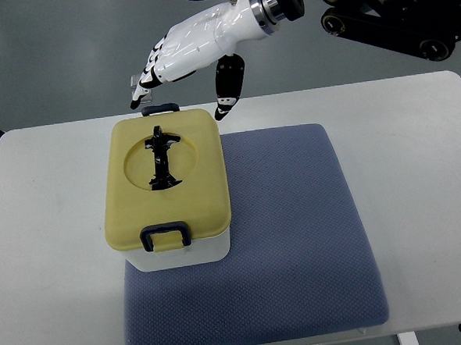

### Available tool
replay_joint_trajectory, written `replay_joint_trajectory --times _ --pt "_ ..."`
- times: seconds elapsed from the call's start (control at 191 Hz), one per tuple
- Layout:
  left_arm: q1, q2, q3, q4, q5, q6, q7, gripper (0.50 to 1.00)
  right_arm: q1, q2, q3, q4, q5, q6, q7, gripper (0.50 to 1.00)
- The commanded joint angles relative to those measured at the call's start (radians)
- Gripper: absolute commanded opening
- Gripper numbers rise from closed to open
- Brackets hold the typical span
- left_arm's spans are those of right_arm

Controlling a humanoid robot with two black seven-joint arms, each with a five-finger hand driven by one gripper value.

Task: Open white storage box with right hand
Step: 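Swing the right hand over the box and lower it onto the black lid handle, then close the right hand's fingers around the black handle on the lid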

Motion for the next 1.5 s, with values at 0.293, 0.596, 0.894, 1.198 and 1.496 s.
replay_joint_trajectory --times 0.293,0.596,0.894,1.198,1.496 --pt "0.0 0.0 0.0 0.0 0.0 0.0 0.0 1.0 -0.002 0.159 -0.11 -0.114 -0.044 -0.083 0.0 0.94" --pt "0.0 0.0 0.0 0.0 0.0 0.0 0.0 1.0 -0.018 0.185 -0.124 -0.134 -0.056 -0.104 0.0 0.938" --pt "0.0 0.0 0.0 0.0 0.0 0.0 0.0 1.0 -0.045 0.233 -0.127 -0.162 -0.053 -0.165 -0.002 0.934" --pt "0.0 0.0 0.0 0.0 0.0 0.0 0.0 1.0 -0.064 0.239 -0.168 -0.18 -0.055 -0.215 -0.002 0.926" --pt "0.0 0.0 0.0 0.0 0.0 0.0 0.0 1.0 -0.077 0.237 -0.17 -0.186 -0.055 -0.225 -0.002 0.768"
